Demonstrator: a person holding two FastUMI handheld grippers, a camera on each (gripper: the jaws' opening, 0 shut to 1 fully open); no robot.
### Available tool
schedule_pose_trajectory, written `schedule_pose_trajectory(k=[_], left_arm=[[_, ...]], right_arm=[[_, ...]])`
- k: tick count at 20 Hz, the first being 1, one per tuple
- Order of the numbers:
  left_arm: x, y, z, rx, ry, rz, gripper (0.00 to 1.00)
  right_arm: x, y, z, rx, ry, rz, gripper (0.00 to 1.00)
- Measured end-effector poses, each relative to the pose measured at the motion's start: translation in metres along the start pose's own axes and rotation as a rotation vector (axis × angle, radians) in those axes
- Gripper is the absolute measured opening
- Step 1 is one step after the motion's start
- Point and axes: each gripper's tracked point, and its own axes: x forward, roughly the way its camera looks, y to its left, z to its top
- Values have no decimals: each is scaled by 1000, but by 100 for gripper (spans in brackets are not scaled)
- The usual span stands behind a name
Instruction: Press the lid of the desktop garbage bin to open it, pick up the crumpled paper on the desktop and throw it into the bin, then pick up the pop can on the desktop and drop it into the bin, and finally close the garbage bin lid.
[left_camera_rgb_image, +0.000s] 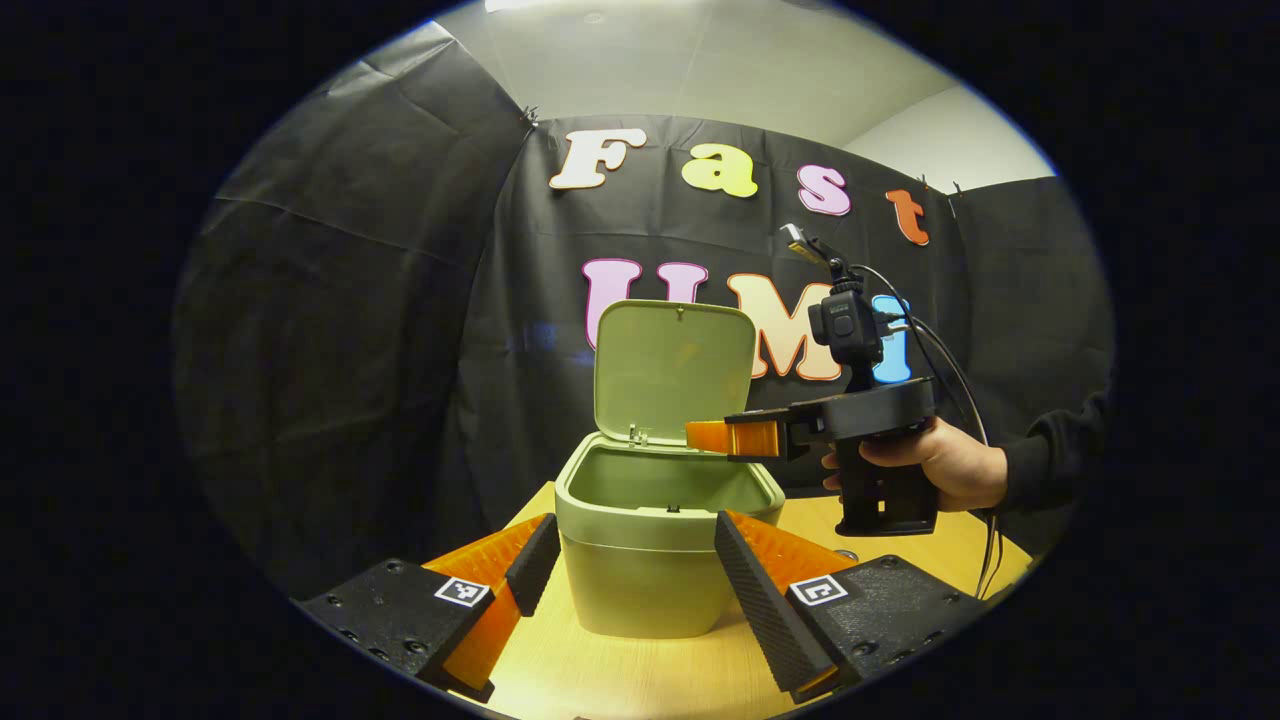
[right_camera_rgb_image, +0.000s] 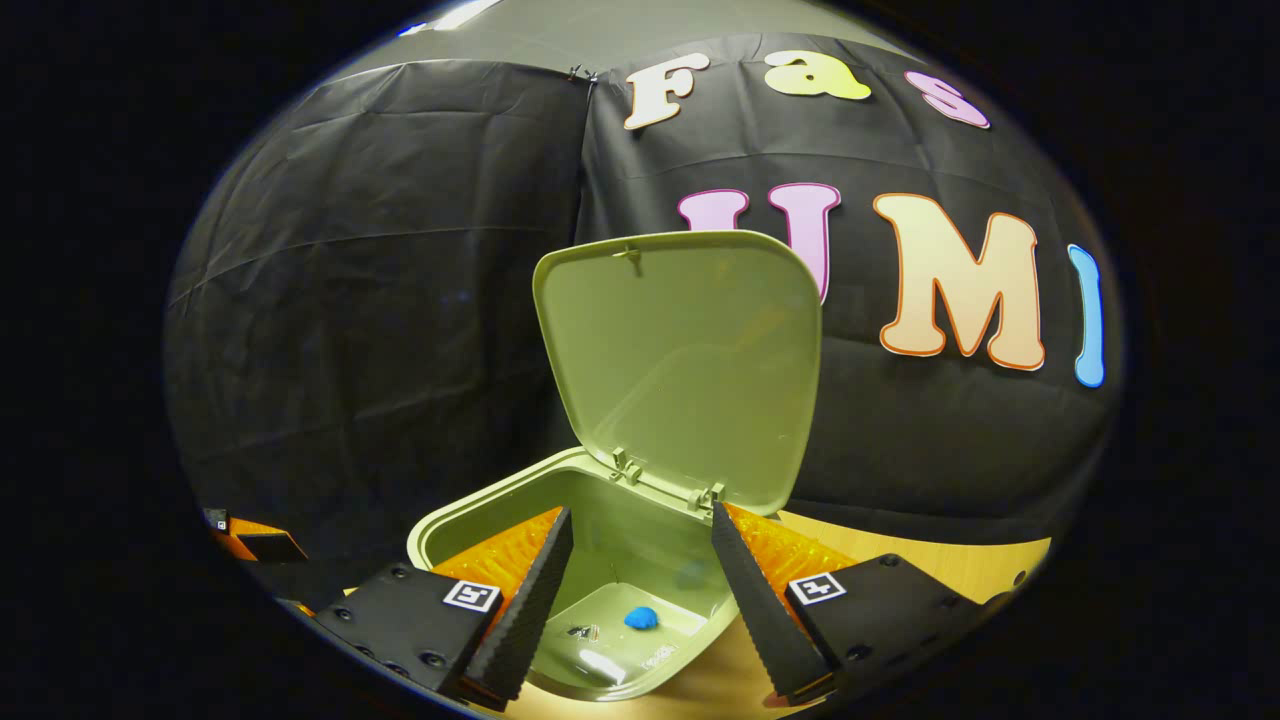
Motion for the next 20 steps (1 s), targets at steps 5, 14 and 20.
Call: schedule_pose_trajectory(k=[5, 14, 20], left_arm=[[0, -4, -2, -8, -1, -16, 93], [17, -55, -2, -16, -14, -99, 93], [30, -104, -19, -52, 4, -131, 93]], right_arm=[[-12, -29, 0, 34, -16, -55, 99], [-115, -117, -4, 6, -142, -306, 99], [-219, -159, 6, 36, -277, -457, 98]])
